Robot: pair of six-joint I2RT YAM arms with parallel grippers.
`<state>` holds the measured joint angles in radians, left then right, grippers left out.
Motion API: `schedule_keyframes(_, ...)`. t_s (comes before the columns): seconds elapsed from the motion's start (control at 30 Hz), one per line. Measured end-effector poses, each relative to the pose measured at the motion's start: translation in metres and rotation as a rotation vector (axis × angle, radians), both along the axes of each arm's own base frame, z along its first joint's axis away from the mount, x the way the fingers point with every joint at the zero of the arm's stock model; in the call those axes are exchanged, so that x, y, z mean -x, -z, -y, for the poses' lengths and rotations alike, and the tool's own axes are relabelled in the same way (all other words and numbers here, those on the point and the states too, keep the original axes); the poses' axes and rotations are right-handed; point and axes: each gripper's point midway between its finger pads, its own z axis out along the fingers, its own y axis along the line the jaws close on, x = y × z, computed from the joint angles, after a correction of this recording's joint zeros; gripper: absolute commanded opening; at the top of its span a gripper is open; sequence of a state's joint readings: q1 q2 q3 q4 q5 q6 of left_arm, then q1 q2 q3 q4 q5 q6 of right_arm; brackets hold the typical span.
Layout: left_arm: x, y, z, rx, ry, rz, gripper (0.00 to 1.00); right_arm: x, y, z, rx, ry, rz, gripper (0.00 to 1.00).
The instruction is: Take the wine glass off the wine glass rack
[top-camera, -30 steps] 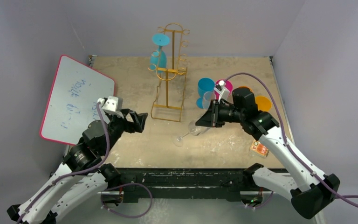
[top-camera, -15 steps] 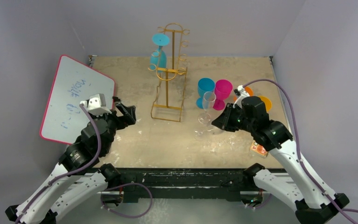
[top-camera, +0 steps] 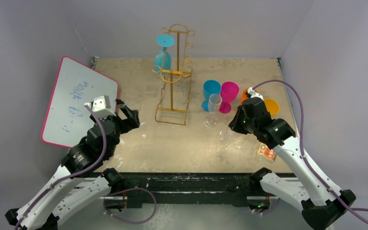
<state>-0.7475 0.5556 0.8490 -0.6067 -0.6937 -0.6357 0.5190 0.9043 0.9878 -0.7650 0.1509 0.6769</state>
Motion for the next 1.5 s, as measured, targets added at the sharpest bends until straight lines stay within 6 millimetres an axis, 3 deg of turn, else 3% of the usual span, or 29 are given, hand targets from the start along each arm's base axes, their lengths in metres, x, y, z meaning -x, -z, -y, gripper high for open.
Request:
schedule_keyframes(0.4, 0.001, -0.002, -0.004, -0.01, -0.018, -0.005, 0.88, -0.034, -0.002, 0.014, 0.17, 0.048, 0.021, 0.0)
schedule_keyframes(0.8, 0.005, 0.001, -0.009, -0.018, -0.028, -0.027, 0.89, -0.06, 0.009, 0.004, 0.236, -0.009, 0.018, 0.0)
schedule_keyframes(1.07, 0.006, -0.003, -0.011, -0.013, -0.032, -0.019, 0.9, -0.077, 0.032, 0.002, 0.285, -0.03, -0.028, 0.0)
schedule_keyframes(1.3, 0.006, -0.003, -0.011, -0.013, -0.031, -0.019, 0.9, -0.088, 0.032, 0.001, 0.278, -0.026, -0.004, 0.0)
schedule_keyframes(1.5, 0.007, -0.002, -0.011, -0.016, -0.031, -0.022, 0.9, -0.089, 0.031, 0.002, 0.275, -0.026, -0.005, 0.1)
